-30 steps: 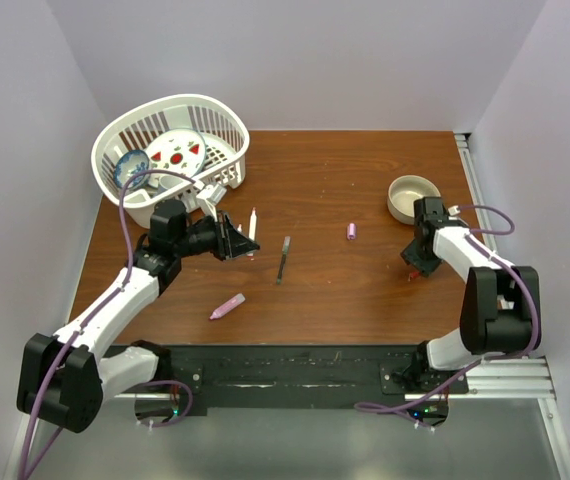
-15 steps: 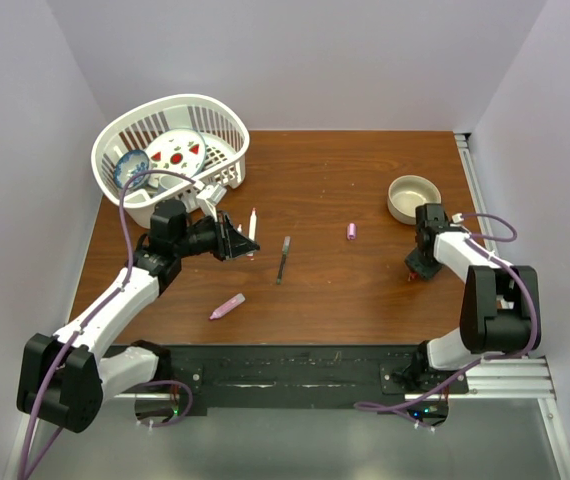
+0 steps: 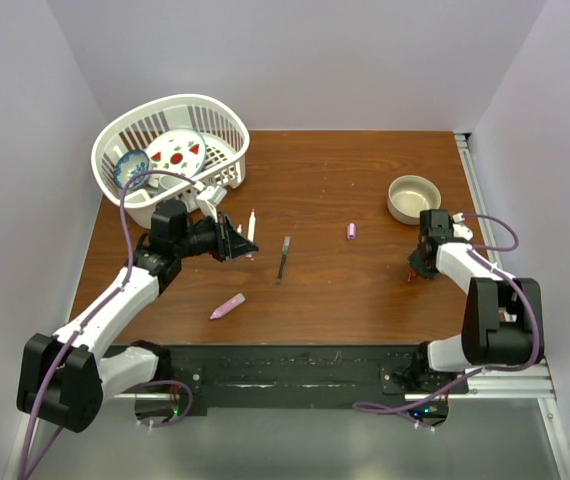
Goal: Insert the pens into the pen caps
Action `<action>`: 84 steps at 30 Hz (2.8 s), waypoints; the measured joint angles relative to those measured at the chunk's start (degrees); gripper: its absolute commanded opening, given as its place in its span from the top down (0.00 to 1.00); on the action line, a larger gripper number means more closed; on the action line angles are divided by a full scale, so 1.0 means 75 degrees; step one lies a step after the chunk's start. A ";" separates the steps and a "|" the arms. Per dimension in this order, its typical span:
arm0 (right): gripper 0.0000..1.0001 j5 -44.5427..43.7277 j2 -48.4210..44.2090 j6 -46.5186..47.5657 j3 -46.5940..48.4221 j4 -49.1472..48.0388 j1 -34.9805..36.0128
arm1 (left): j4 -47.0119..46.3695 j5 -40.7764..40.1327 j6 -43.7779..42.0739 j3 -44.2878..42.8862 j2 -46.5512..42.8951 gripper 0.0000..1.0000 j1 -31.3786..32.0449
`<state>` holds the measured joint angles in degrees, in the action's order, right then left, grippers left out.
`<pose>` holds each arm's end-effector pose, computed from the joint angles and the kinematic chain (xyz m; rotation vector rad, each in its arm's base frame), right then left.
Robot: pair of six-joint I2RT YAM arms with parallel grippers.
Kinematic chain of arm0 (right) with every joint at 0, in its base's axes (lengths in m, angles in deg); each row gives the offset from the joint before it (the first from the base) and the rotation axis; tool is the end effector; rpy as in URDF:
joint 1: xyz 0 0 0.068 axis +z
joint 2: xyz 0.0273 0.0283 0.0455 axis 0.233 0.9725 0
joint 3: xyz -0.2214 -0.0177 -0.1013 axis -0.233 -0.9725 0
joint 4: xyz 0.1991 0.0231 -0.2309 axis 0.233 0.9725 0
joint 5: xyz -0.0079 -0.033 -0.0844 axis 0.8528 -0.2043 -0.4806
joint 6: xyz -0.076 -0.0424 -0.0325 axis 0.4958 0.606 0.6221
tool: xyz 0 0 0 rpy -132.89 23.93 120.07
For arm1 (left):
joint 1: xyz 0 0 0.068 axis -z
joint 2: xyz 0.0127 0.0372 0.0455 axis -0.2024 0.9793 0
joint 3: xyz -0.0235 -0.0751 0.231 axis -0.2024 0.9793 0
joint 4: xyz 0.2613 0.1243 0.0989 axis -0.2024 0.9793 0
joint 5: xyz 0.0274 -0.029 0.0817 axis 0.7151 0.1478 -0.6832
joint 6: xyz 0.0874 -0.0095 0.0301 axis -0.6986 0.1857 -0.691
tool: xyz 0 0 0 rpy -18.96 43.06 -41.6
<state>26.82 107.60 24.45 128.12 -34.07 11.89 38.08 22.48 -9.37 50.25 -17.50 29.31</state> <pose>0.3107 -0.0344 0.0571 1.1094 2.3593 -0.1643 0.2968 -0.1523 0.1980 0.2971 2.0689 -1.2247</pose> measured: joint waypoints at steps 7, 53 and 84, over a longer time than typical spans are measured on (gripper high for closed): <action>0.98 0.1070 -0.0452 0.0452 -0.0417 -0.0659 0.0096 | 0.0006 -0.0160 0.0070 0.0000 -0.0003 1.00 0.0321; 1.00 0.3561 -0.1714 -0.0338 0.1183 -0.4013 0.5351 | -0.4418 0.0460 0.2678 0.1314 0.1244 1.00 0.1976; 1.00 0.4185 -0.2681 -0.0402 -0.0653 -0.6790 0.5511 | -0.6423 0.1000 0.4013 0.1469 0.1478 1.00 0.2025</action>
<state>58.20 87.49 21.44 123.22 -85.00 53.22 -10.09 29.98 20.73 61.27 -6.42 44.50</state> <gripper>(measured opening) 0.156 0.144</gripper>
